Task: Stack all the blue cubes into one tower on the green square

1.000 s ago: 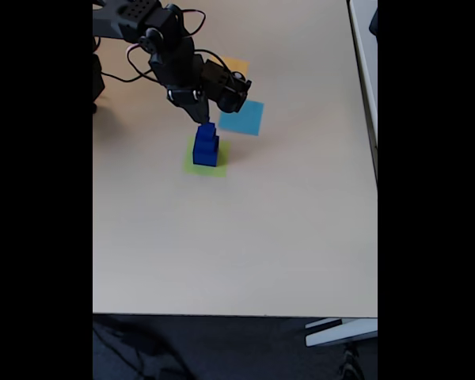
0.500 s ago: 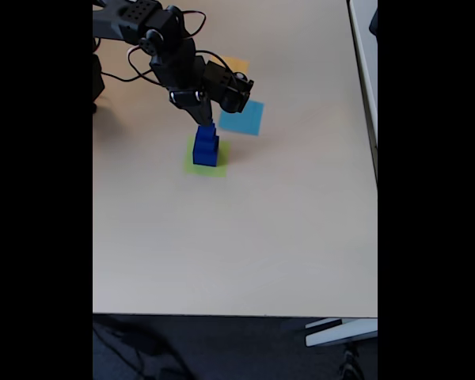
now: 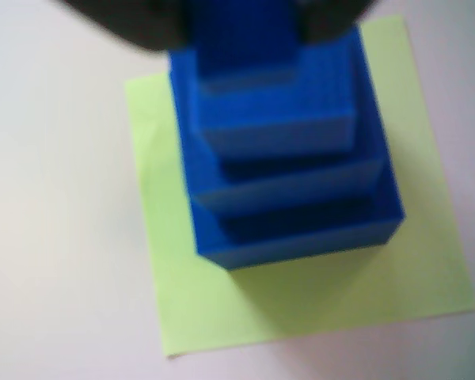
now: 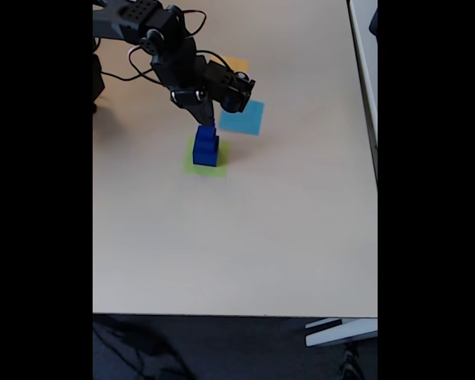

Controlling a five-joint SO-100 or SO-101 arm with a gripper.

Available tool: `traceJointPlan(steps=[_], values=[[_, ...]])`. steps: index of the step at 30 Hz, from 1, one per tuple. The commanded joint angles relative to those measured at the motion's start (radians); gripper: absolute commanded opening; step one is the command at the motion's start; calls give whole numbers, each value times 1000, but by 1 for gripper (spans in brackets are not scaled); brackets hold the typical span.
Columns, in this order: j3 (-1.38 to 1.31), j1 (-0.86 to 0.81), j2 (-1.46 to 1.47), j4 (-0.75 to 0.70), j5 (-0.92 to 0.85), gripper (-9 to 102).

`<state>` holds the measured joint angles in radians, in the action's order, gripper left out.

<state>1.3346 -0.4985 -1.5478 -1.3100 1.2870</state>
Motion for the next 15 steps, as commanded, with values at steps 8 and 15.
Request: traceJointPlan(steps=[8, 15], values=[[23, 3, -34, 26, 11, 2], [38, -3, -38, 40, 3, 2]])
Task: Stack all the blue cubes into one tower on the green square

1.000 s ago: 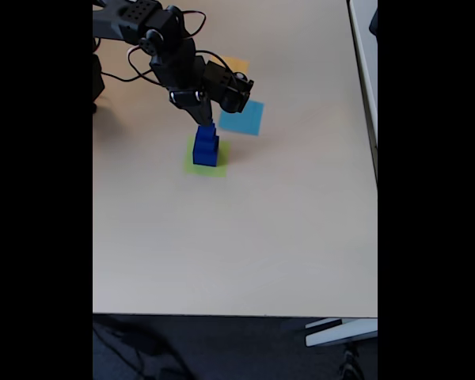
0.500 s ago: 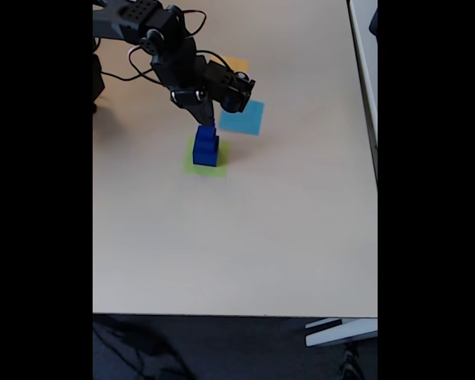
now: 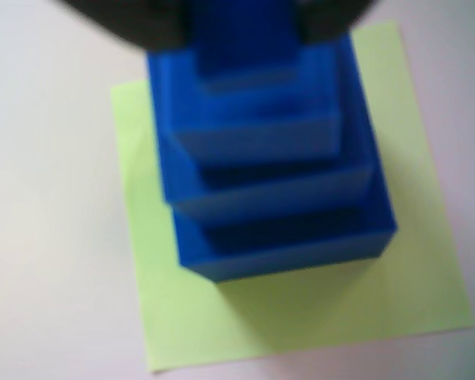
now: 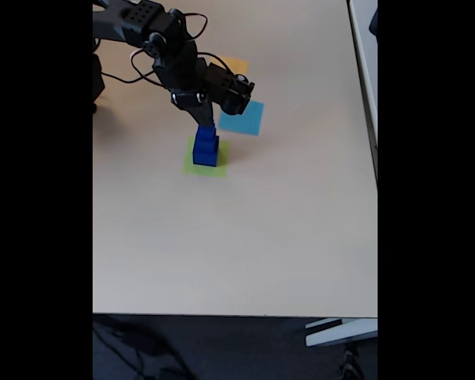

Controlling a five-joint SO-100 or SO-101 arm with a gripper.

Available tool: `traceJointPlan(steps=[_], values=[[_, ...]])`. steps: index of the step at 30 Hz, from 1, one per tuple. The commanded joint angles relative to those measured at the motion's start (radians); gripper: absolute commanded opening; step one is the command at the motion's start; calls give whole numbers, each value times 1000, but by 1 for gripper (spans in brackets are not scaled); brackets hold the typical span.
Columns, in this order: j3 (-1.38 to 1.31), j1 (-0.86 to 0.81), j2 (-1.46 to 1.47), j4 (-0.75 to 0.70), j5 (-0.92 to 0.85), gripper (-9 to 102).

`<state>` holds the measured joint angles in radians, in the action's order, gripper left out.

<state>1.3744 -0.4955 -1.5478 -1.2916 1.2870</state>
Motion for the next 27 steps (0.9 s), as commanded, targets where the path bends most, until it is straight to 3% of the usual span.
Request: traceJointPlan(steps=[1, 27], values=[[-2, -6, -38, 21, 3, 2], [14, -3, -54, 21, 9, 3]])
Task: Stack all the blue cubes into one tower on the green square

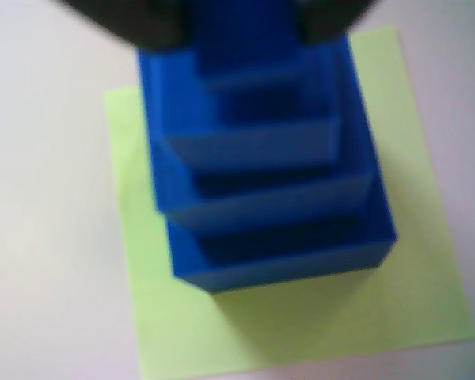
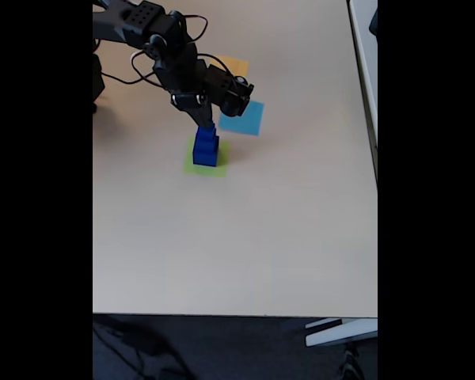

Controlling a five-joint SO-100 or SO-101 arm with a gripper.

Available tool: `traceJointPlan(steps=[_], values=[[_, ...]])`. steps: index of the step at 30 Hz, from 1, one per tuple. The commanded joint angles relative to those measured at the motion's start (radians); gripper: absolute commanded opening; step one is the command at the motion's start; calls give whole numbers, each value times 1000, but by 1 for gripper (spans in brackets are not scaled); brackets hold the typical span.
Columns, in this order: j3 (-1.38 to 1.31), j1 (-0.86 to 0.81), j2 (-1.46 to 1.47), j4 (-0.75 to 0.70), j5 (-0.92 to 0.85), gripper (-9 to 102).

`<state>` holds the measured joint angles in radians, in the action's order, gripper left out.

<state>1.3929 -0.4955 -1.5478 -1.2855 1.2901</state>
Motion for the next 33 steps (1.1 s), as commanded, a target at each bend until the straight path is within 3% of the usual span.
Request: traceJointPlan(steps=[1, 19, 25, 33], values=[[-5, -3, -54, 15, 6, 4], [-3, 2, -55, 15, 8, 13], [-32, 15, -55, 21, -3, 20], [-166, 43, -54, 72, -77, 20]])
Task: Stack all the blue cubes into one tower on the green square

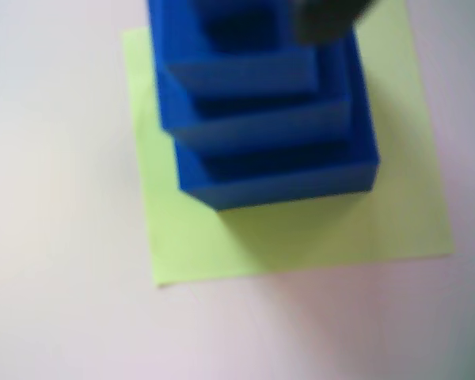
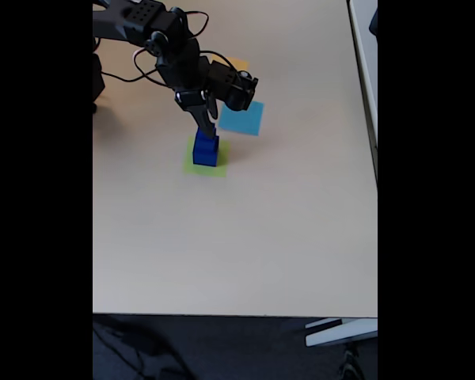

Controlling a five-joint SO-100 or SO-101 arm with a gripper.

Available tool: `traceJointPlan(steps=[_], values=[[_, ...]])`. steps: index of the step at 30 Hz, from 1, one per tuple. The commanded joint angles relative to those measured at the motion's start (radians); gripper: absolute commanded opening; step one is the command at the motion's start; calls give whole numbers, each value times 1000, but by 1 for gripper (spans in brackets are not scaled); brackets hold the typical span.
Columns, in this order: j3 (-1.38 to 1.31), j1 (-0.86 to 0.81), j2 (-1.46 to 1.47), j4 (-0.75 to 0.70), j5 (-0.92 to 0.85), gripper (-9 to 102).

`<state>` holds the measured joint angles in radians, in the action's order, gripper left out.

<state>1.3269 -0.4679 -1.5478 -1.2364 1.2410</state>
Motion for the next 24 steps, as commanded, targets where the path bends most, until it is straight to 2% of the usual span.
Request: traceJointPlan(steps=[1, 7, 10, 15, 19, 24], values=[[-130, 20, -54, 23, -43, 19], [-236, 54, -133, 34, -178, 1], [-241, 83, -206, 11, -236, 0], [-241, 143, -307, -112, -307, 0], [-52, 173, -469, -130, -314, 0], [268, 192, -718, -49, -385, 0]])
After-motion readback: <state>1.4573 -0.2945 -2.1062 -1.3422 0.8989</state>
